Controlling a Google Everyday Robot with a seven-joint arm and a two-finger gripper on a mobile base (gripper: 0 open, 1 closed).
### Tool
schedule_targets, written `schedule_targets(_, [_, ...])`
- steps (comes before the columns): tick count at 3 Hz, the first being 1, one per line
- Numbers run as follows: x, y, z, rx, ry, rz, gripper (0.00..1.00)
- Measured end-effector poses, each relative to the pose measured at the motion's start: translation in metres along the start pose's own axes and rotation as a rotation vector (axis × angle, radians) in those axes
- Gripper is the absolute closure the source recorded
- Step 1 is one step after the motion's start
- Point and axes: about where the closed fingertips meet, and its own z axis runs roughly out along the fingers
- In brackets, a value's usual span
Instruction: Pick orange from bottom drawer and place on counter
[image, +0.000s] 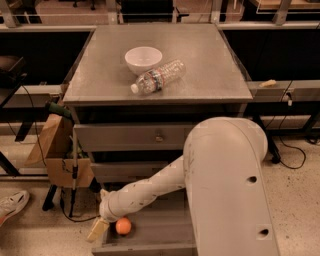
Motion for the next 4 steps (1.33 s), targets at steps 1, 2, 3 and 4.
schedule_targets(1, [0.008,-0.008,0.007,-0.008,-0.045,-0.063,0.0])
schedule_targets(2, [0.016,-0.024,0.02,-0.029,-0.08,-0.217,0.0])
schedule_targets(3, [0.032,-0.041,0.03,-0.021,-0.062,-0.35,0.0])
schedule_targets(4, [0.069,-0.064,0.04,0.009,-0.005,-0.372,0.0])
